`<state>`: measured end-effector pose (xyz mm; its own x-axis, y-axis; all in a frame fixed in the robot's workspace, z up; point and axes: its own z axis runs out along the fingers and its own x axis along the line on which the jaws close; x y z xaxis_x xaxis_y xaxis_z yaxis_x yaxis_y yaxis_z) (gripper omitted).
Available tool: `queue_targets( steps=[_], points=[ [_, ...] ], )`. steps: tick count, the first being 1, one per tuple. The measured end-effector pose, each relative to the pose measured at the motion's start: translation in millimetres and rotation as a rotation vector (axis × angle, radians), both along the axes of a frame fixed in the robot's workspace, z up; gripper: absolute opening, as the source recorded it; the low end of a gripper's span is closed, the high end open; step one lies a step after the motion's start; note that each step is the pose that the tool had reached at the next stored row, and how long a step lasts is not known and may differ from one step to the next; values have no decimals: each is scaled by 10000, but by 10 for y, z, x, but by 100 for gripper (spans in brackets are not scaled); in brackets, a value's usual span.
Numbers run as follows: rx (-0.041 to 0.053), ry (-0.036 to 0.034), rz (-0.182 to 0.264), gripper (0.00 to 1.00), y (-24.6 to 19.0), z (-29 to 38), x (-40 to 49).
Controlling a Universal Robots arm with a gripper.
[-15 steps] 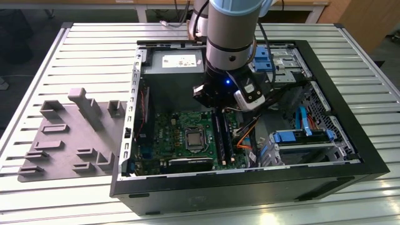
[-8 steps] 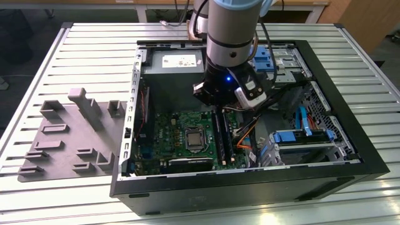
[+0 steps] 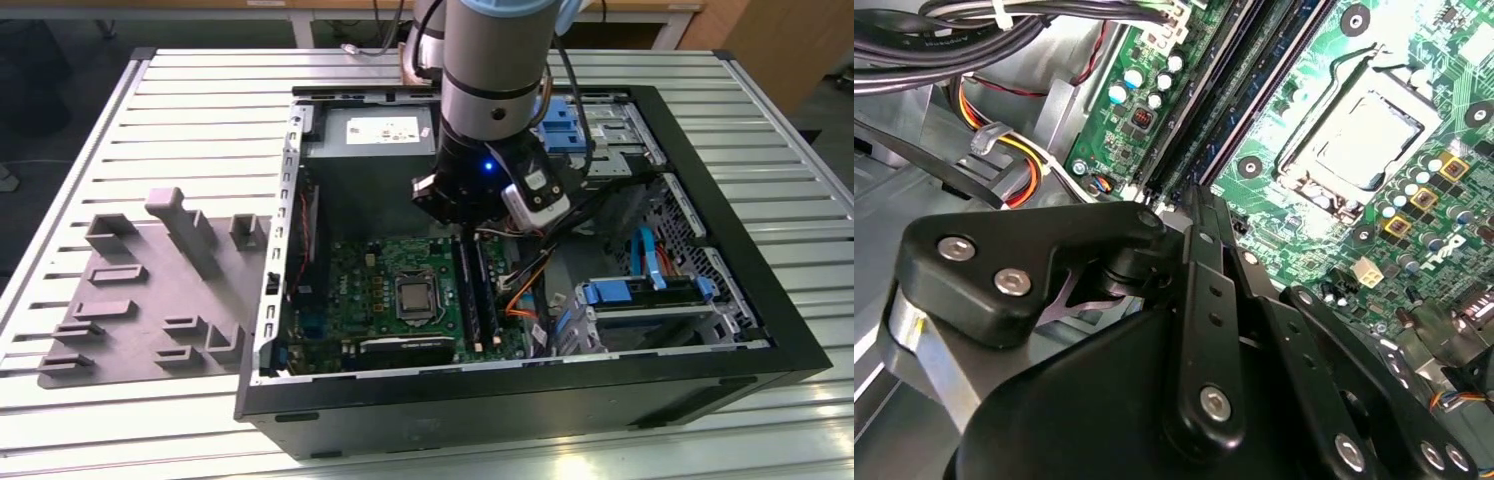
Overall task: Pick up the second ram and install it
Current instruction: 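Press down the second ram until it locks into place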
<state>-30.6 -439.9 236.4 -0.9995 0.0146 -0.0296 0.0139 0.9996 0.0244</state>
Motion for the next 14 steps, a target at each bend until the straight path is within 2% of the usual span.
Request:
queue_targets(
  steps=[8,10,14],
  points=[
    [0,0,0,11,-15,0,0],
    [0,0,-1,11,-69,0,0],
    [0,0,0,11,-76,0,0]
  ],
)
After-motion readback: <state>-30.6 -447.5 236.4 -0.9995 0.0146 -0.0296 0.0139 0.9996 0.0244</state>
